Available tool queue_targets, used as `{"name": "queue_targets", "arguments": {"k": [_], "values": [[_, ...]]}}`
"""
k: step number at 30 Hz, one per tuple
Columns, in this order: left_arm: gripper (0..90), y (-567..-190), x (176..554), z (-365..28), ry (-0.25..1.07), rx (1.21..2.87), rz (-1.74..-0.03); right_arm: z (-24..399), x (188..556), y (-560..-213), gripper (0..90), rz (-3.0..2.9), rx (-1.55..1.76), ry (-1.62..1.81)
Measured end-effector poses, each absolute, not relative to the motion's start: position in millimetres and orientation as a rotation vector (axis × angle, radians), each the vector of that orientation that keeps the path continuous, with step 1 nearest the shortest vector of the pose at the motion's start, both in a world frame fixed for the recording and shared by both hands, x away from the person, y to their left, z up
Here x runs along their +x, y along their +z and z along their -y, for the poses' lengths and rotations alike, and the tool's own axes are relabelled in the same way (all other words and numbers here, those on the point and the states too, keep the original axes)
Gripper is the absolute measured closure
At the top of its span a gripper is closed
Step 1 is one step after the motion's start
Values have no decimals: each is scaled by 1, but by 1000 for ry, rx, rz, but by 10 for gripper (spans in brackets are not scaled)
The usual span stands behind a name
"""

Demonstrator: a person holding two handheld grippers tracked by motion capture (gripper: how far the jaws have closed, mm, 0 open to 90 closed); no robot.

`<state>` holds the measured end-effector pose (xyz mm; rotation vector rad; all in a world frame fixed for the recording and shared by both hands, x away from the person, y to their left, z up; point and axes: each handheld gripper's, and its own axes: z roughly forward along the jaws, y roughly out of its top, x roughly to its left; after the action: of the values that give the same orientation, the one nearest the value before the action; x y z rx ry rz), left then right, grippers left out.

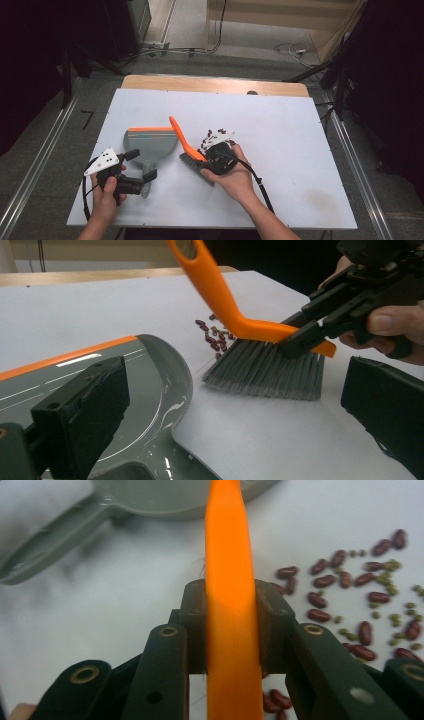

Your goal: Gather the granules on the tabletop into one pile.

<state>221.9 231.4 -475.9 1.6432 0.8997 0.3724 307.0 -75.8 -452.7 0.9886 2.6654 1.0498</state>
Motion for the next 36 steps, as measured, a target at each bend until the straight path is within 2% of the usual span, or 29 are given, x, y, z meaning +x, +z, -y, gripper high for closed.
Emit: {"name": "queue_targets", "arguments": {"k": [13,36], "values": [[0,-477,223,-232,369,1645,-900,103,336,-457,684,-2605,1100,1037],[0,-477,223,-232,373,1648,-901,140,359,-453,685,-2507,1231,1008]]}}
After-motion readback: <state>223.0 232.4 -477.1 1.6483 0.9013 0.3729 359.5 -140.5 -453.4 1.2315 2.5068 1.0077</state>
